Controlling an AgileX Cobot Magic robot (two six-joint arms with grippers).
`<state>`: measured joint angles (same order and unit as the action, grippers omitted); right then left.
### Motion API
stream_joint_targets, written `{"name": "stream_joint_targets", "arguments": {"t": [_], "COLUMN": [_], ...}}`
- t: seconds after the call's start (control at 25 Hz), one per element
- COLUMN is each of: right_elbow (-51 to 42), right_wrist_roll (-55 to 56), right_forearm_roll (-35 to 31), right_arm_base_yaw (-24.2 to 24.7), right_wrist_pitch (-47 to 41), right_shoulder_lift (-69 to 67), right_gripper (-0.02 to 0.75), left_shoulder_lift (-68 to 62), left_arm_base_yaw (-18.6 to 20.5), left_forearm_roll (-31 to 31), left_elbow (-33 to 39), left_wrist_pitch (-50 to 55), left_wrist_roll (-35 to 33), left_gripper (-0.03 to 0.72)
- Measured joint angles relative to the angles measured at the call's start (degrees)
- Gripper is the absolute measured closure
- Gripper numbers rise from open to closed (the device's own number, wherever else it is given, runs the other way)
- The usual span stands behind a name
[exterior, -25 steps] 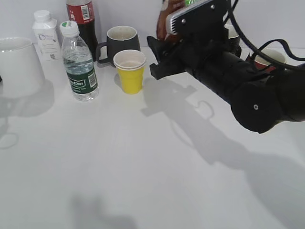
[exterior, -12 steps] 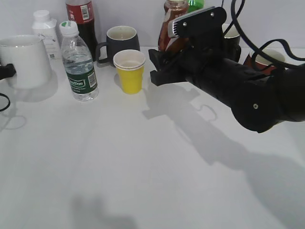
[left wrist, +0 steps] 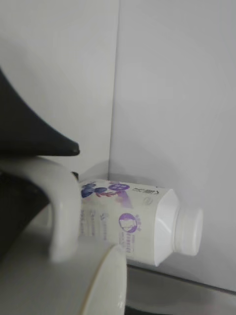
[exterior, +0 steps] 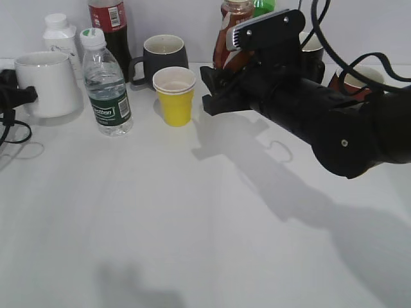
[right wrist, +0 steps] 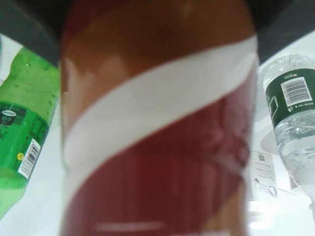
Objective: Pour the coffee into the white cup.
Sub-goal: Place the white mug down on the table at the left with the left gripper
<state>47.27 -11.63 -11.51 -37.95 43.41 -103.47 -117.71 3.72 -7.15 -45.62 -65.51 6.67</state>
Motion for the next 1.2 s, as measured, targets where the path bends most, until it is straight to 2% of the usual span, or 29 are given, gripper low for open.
{"name": "stream_joint_targets", "arguments": {"t": [0.36,0.6,1.2], "right_elbow": [0.0,0.0,0.0], "right_wrist_roll": [0.0,0.0,0.0], "right_forearm_roll": [0.0,0.0,0.0], "right_arm_base_yaw": [0.0,0.0,0.0], "right_wrist_pitch": [0.0,0.1,0.2], "right_shoulder_lift": [0.0,0.0,0.0], "right_gripper": [0.211,0.211,0.211], "left_shoulder_lift": [-4.3,-5.3,-5.3], "left_arm_base_yaw": [0.1,0.1,0.1], "left_forearm_roll": [-1.9,-2.0,-2.1], "left_elbow": [-4.6,-5.1,-5.1], "left_wrist_pitch": [-0.1,-1.1,-1.8], "left_wrist_roll": [-0.1,0.1,0.6], "left_gripper": [0.625,0.622,0.541]}}
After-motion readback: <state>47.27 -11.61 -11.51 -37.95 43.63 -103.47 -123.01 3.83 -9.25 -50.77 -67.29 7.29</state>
